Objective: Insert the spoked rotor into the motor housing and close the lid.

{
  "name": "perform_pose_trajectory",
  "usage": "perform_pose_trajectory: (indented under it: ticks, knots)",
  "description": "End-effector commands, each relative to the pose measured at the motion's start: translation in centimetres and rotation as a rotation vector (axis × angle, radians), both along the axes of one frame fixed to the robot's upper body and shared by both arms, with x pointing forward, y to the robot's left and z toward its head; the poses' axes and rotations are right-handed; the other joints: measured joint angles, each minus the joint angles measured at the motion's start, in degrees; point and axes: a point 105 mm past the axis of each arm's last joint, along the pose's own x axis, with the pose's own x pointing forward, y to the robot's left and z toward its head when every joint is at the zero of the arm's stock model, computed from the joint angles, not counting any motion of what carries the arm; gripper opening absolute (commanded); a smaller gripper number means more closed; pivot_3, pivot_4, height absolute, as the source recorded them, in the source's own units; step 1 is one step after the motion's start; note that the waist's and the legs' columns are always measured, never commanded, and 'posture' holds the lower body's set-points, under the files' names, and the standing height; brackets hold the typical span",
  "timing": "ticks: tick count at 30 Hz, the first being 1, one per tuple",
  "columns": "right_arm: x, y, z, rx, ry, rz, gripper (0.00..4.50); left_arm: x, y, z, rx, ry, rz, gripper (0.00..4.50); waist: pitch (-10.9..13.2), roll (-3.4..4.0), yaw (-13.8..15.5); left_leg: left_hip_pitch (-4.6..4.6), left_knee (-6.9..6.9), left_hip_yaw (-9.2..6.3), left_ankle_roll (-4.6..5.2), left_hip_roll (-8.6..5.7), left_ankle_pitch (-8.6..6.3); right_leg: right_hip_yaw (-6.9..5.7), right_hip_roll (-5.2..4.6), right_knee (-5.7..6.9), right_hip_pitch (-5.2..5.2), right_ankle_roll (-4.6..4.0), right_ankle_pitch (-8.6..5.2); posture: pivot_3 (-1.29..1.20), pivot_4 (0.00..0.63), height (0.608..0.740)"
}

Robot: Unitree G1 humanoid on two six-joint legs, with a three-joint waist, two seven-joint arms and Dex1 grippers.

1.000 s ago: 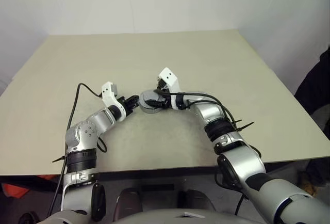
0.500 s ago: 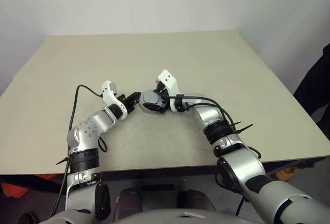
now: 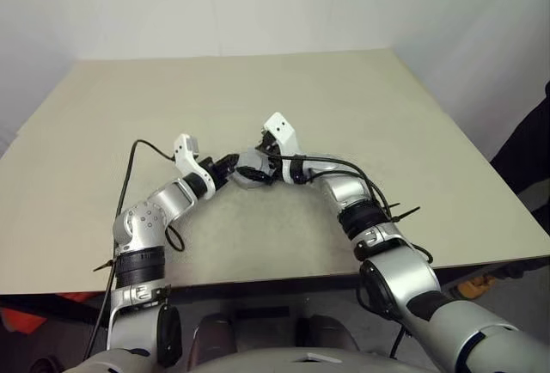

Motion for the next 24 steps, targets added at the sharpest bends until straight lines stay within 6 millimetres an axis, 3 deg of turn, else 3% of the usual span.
perform_pose_trajectory:
  ticks: [1, 8, 14, 21, 24]
  knots:
    - [0.7, -0.1, 3.3, 0.092, -0.059, -0.002, 4.48, -0.2, 0.5, 0.4, 0.021, -0.009, 0.001, 0.00, 0.00, -0.01, 0.01, 0.00, 0.01, 0.00, 0.00, 0.00, 0.00, 0.00, 0.00, 0.00, 0.00, 0.00, 0.00, 0.00, 0.000, 0.740]
    - [1.7, -1.7, 4.9, 0.146, -0.055, -0.067, 4.48, -0.4, 0.7, 0.1, 0.033, 0.000, 0.005, 0.00, 0.00, -0.01, 0.07, 0.00, 0.07, 0.00, 0.00, -0.01, 0.00, 0.00, -0.01, 0.05, 0.02, 0.00, 0.00, 0.00, 0.000, 0.740]
    - [3.5, -4.8, 4.2, 0.216, 0.184, -0.259, 4.48, -0.5, 0.5, 0.1, 0.034, -0.003, 0.002, 0.00, 0.00, -0.02, 0.12, 0.01, 0.08, 0.00, -0.01, -0.02, 0.01, 0.00, -0.01, 0.08, 0.02, -0.01, 0.01, 0.00, 0.000, 0.740]
    - [0.4, -6.4, 1.3, 0.299, 0.678, -0.258, 4.48, -0.5, 0.5, 0.1, 0.036, -0.006, 0.004, 0.00, 0.00, -0.02, 0.37, -0.02, 0.08, -0.01, -0.01, -0.03, 0.01, 0.00, 0.00, 0.06, 0.05, 0.00, 0.01, 0.00, 0.000, 0.740]
    - [-1.1, -6.4, 0.3, 0.295, 0.801, -0.246, 4.48, -0.5, 0.5, 0.1, 0.038, -0.006, 0.005, 0.00, 0.00, -0.02, 0.49, -0.03, 0.08, -0.01, -0.05, -0.03, 0.04, 0.00, 0.00, 0.08, 0.06, -0.01, 0.01, 0.00, 0.000, 0.740]
